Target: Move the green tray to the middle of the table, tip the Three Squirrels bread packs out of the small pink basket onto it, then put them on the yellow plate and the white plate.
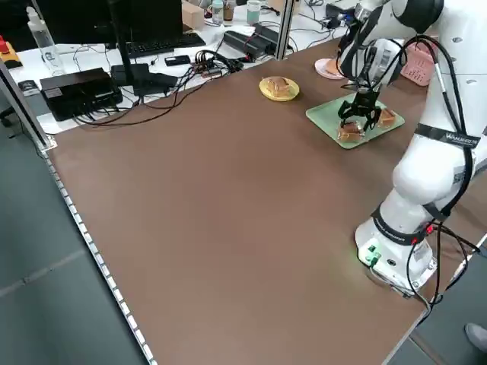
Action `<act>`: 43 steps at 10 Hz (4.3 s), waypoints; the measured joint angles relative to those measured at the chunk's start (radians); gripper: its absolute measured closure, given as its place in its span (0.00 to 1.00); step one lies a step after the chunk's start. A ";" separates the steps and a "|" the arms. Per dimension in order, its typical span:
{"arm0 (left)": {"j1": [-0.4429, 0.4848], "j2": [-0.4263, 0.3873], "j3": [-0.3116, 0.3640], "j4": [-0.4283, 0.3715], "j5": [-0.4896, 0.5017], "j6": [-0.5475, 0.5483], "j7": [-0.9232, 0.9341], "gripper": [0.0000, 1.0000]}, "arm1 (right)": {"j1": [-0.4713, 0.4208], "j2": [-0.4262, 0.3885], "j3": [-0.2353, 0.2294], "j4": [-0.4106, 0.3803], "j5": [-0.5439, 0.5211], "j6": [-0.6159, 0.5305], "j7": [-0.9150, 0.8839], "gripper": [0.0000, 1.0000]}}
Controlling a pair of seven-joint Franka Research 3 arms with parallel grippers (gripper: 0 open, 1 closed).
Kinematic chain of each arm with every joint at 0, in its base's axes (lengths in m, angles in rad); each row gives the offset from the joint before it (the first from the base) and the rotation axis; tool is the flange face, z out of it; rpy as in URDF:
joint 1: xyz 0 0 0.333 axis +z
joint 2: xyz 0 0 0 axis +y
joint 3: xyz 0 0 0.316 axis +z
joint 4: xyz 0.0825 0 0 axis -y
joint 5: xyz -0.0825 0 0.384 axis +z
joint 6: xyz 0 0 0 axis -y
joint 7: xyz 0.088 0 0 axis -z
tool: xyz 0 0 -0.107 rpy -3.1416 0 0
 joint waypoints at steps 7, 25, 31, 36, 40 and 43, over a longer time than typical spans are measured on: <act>0.021 0.051 0.023 0.059 0.040 0.002 -0.032 0.00 | 0.146 -0.311 0.012 -0.307 0.075 -0.197 0.183 0.05; 0.005 0.142 0.024 0.130 0.043 -0.062 -0.144 0.15 | 0.463 -0.304 0.017 -0.754 0.116 0.353 0.701 0.02; 0.019 0.121 0.025 0.187 0.052 -0.149 -0.146 0.49 | 0.467 -0.253 0.018 -0.748 0.115 0.365 0.703 0.11; 0.088 0.106 0.034 0.453 0.053 -0.233 -0.149 0.53 | 0.432 -0.258 -0.014 -0.689 0.112 0.364 0.685 0.42; 0.120 0.191 0.064 0.700 0.053 -0.234 -0.150 0.52 | 0.225 -0.269 -0.049 -0.550 0.111 0.357 0.430 0.51; 0.105 0.293 0.108 0.831 0.053 -0.207 -0.150 0.52 | 0.090 -0.240 -0.048 -0.343 0.110 0.149 0.227 0.54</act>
